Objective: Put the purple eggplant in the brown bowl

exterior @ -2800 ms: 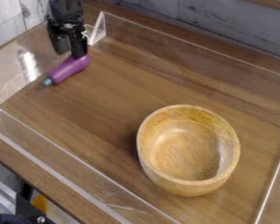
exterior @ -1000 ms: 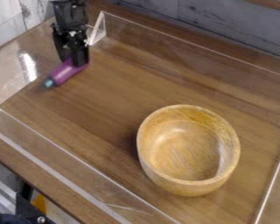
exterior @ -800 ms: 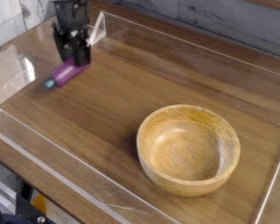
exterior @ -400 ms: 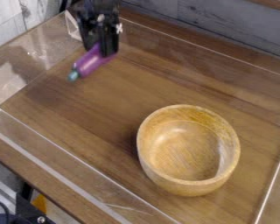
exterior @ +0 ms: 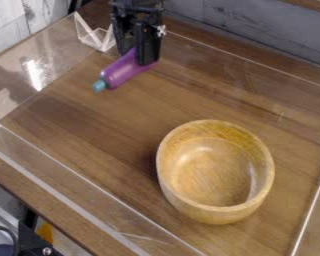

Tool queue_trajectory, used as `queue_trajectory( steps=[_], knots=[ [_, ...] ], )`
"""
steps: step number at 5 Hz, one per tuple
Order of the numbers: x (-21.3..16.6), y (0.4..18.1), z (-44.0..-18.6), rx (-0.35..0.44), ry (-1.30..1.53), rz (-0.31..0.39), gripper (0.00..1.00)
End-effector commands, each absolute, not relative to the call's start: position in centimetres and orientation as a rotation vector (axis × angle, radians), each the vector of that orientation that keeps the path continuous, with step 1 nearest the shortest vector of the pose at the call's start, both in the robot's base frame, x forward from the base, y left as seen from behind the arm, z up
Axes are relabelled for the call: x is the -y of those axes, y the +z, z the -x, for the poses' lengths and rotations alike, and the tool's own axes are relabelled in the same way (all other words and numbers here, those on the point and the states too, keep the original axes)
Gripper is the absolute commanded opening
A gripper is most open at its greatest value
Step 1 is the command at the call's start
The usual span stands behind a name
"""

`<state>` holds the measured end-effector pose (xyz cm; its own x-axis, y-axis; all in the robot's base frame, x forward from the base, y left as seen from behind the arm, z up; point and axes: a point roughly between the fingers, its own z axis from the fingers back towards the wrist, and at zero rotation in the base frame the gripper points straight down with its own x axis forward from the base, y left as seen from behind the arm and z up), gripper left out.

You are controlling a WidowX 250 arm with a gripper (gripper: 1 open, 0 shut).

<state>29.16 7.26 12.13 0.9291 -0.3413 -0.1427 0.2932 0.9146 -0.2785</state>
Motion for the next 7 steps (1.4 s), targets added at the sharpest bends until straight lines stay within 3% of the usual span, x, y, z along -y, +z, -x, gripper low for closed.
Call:
queue_trajectory(
  steps=[1, 2, 5, 7],
  knots=[
    [-7.1, 14.9, -29.9, -0.144, -0.422, 0.220, 0.00],
    [-5.1, 15.2, -29.7, -0.185, -0.526, 0.226, 0.00],
    [-2.7, 15.9, -27.0, -0.222, -0.470, 0.275, 0.00],
    [2.4, 14.0, -25.6, -0.268, -0.485, 0.319, 0.00]
  ],
)
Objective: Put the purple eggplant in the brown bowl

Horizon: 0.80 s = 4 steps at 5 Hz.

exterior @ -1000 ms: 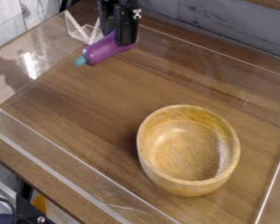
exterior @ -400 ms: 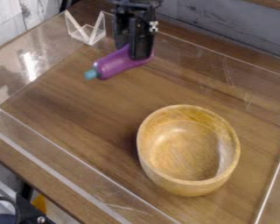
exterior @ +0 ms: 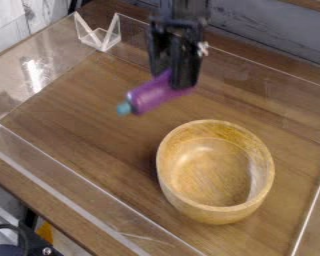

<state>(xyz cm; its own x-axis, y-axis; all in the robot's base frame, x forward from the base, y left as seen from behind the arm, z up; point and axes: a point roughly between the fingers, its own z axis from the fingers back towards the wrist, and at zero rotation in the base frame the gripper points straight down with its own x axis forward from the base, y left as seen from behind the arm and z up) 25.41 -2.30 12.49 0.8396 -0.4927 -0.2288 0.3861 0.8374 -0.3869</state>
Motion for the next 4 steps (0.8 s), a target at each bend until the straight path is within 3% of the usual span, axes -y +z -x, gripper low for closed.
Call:
queue_trajectory(
  steps=[1, 2, 4],
  knots=[
    [5.4, 14.5, -24.2, -0.284, -0.498, 0.335, 0.00],
    [8.9, 14.9, -23.5, -0.299, -0.542, 0.327, 0.00],
    [9.3, 15.0, -23.3, -0.322, -0.634, 0.305, 0.00]
  ],
)
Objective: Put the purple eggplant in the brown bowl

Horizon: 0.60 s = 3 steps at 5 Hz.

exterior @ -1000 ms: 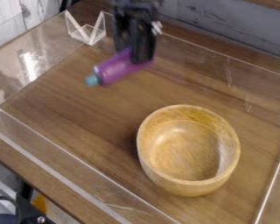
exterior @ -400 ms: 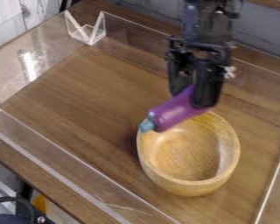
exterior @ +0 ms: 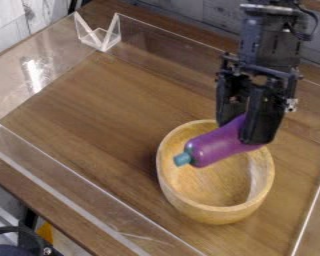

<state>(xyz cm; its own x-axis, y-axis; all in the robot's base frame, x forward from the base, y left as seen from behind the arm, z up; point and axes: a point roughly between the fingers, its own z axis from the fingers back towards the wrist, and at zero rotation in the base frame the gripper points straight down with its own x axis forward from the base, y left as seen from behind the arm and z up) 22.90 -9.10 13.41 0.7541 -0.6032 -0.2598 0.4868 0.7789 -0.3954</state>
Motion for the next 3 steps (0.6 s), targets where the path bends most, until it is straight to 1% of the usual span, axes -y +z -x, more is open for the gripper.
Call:
queue_trajectory(
  steps=[1, 2, 3],
  knots=[
    [10.0, 14.9, -22.9, -0.326, -0.662, 0.298, 0.00],
    [10.8, 14.7, -22.6, -0.330, -0.689, 0.293, 0.00],
    [9.6, 14.9, -23.3, -0.325, -0.683, 0.290, 0.00]
  ],
)
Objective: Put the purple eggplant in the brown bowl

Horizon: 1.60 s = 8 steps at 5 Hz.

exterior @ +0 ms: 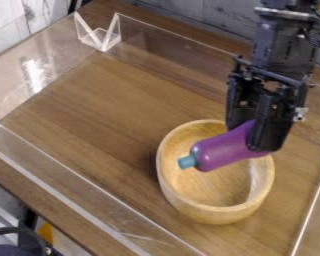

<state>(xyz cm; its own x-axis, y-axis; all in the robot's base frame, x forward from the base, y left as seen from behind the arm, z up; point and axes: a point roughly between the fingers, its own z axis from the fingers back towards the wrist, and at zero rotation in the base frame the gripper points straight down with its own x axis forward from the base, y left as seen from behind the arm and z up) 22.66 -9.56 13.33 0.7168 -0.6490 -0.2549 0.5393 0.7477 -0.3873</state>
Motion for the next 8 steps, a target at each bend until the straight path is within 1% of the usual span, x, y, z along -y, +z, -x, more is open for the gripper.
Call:
queue_trajectory(
  steps=[1, 2, 3, 4, 5, 7, 8],
  knots=[
    [8.6, 15.1, -24.1, -0.319, -0.673, 0.291, 0.00],
    [7.4, 15.3, -23.2, -0.303, -0.684, 0.272, 0.00],
    [6.8, 14.7, -22.8, -0.297, -0.698, 0.264, 0.00],
    [6.6, 16.0, -22.7, -0.283, -0.695, 0.246, 0.00],
    [6.7, 16.5, -22.7, -0.277, -0.698, 0.237, 0.00],
    [5.7, 17.2, -22.1, -0.243, -0.545, 0.248, 0.00],
    [6.5, 17.6, -22.1, -0.240, -0.550, 0.246, 0.00]
  ],
)
